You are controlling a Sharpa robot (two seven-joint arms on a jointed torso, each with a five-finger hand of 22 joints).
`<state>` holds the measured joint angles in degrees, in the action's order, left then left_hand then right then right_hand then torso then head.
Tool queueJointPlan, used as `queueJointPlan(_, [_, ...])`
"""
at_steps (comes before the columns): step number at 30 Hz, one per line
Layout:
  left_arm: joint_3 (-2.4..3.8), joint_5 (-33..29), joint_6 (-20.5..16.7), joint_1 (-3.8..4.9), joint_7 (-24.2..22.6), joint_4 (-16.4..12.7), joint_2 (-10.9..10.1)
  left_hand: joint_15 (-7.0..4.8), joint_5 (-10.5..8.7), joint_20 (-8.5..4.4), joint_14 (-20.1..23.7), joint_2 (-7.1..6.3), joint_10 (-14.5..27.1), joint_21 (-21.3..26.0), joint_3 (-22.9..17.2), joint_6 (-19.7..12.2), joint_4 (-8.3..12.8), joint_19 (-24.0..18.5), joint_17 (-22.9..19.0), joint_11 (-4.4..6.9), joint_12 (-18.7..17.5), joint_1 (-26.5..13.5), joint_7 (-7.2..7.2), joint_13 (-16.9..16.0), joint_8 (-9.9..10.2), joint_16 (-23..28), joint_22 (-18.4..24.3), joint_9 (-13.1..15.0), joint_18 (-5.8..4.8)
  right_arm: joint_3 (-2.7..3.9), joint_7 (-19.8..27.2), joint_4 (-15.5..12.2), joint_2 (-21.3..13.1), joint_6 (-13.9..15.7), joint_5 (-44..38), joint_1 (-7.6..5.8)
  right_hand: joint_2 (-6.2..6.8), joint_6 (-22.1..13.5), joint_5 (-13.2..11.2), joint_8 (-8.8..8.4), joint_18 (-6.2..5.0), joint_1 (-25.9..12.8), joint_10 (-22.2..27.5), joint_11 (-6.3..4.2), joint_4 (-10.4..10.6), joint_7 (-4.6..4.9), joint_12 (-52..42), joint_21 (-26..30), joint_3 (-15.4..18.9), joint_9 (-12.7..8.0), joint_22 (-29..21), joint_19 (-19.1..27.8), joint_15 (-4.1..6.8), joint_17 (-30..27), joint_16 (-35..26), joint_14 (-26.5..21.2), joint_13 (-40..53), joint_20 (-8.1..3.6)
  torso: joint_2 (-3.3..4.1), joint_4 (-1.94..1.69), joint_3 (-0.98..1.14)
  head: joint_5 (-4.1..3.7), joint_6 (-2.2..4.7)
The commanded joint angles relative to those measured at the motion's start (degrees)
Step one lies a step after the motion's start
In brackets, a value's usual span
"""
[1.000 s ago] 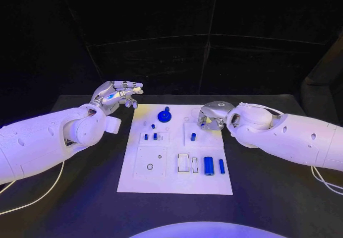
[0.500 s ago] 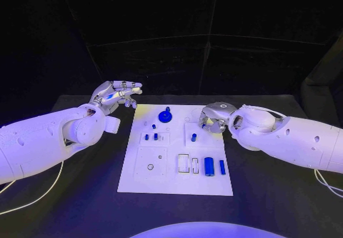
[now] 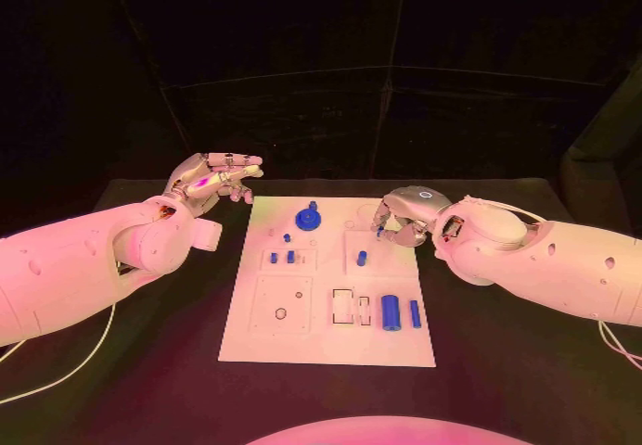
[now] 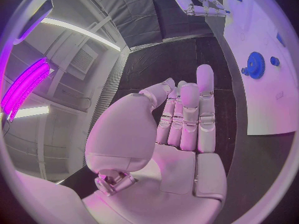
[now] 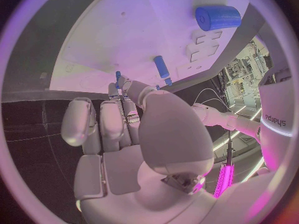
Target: Assemble the parts on the task board
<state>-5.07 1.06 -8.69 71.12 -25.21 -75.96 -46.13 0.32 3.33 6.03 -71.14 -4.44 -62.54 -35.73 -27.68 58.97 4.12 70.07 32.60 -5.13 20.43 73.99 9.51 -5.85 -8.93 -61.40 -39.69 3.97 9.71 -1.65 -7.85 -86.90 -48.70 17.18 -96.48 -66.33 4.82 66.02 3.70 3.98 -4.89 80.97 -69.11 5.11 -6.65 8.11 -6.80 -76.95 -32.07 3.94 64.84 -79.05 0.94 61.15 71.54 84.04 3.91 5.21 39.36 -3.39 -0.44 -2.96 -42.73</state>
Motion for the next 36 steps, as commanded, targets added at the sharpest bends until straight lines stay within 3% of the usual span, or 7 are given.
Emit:
queueJointPlan(1, [0.05,-0.31,0.50,0.08,-0.42,-0.11,-0.07,0.01,0.04,0.00,0.46,0.10,0.51,0.34,0.14,-0.54,0.18,-0.54,-0.04,0.01,0.31,0.30,0.03,-0.06,-0.19,0.32,0.08,-0.08,0.75,0.28,-0.09,-1.62,-0.53,2.56,1.24,-0.20,0.15,-0.01,0.24,-0.18,-0.07,-0.45,-1.40,-1.00,-0.09,0.12,0.04,-0.31,-0.41,-0.05,0.04,-0.34,-0.10,0.00,0.36,1.20,0.07,-0.13,0.00,-0.03,-0.01,0.14,-0.04])
queueJointPlan(5, [0.06,-0.31,0.48,0.09,-0.45,-0.21,-0.15,0.03,0.04,0.01,0.51,0.10,0.61,0.38,0.16,-0.61,0.24,-0.54,-0.14,-0.01,0.36,0.35,0.06,-0.06,-0.18,0.36,0.11,-0.09,0.75,1.00,0.13,-5.11,-0.92,3.12,1.96,-0.26,0.18,-0.01,0.27,-0.17,-0.06,-0.48,-1.41,-1.00,-0.14,0.13,0.04,-0.35,-0.54,-0.05,0.10,-0.36,-0.11,0.07,0.42,1.21,0.07,-0.14,0.01,-0.03,0.05,0.51,-0.04])
queueJointPlan(9, [0.06,-0.31,0.45,0.09,-0.47,-0.39,-0.13,0.03,0.04,0.01,0.51,0.10,0.61,0.38,0.16,-0.61,0.24,-0.54,-0.14,-0.01,0.36,0.35,0.06,-0.06,-0.18,0.36,0.11,-0.09,0.75,1.22,0.37,-7.49,-0.29,3.31,2.25,-0.30,0.25,-0.02,0.30,-0.18,-0.05,-0.55,-1.41,-0.99,-0.21,0.14,0.05,-0.40,-0.66,-0.05,0.19,-0.39,-0.11,0.15,0.49,1.23,0.07,-0.15,0.00,-0.18,-0.03,0.72,-0.17])
queueJointPlan(15, [0.06,-0.31,0.44,0.10,-0.51,-0.90,-0.08,0.04,0.05,0.01,0.55,0.11,0.69,0.41,0.18,-0.66,0.28,-0.54,-0.19,-0.03,0.40,0.40,0.07,-0.06,-0.18,0.38,0.13,-0.09,0.75,1.31,0.78,-9.11,2.00,3.16,1.11,-0.31,0.32,-0.08,0.46,-0.20,-0.05,-0.64,-1.41,-0.97,-0.36,0.17,0.08,-0.41,-0.98,-0.06,0.19,-0.38,-0.12,0.14,0.52,1.24,0.08,-0.16,0.02,-0.20,-0.06,1.74,-0.52])
queueJointPlan(21, [0.07,-0.31,0.39,0.12,-0.61,-1.50,-0.07,0.05,0.05,0.02,0.56,0.12,0.72,0.42,0.18,-0.67,0.30,-0.54,-0.22,-0.04,0.41,0.42,0.08,-0.05,-0.18,0.38,0.14,-0.10,0.74,1.21,1.40,-8.33,5.78,1.70,0.04,-0.13,0.37,-0.10,0.58,-0.20,-0.06,-0.70,-1.40,-0.95,-0.45,0.19,0.11,-0.39,-1.18,-0.06,0.13,-0.34,-0.12,0.11,0.52,1.24,0.08,-0.17,0.09,-0.04,-0.04,2.93,-1.06])
queueJointPlan(30, [0.07,-0.31,0.95,0.12,-0.74,-1.78,0.20,0.10,0.21,0.06,0.66,0.24,1.03,0.57,0.26,-0.80,0.42,-0.54,-0.38,-0.11,0.69,0.55,0.13,-0.06,-0.22,0.38,0.24,-0.10,0.73,0.79,2.54,-5.07,11.34,-1.50,-1.18,3.24,0.39,-0.21,0.62,-0.23,-0.07,-0.88,-1.31,-0.89,-0.47,0.25,0.17,-0.37,-1.35,-0.07,0.08,-0.30,-0.16,0.02,0.49,1.22,0.07,-0.16,0.05,-0.08,0.05,4.81,-2.23])
queueJointPlan(36, [0.07,-0.31,1.20,0.13,-0.73,-1.73,0.36,0.12,0.33,0.07,0.72,0.21,1.15,0.61,0.31,-0.88,0.48,-0.54,-0.49,-0.14,0.77,0.57,0.17,-0.06,-0.22,0.40,0.27,-0.10,0.74,0.04,2.97,-3.59,13.25,-2.91,-1.79,4.14,0.39,-0.26,0.62,-0.25,-0.07,-0.95,-1.26,-0.87,-0.48,0.28,0.21,-0.36,-1.41,-0.08,0.05,-0.28,-0.17,-0.01,0.48,1.21,0.07,-0.15,0.02,-0.04,0.01,5.53,-2.67])
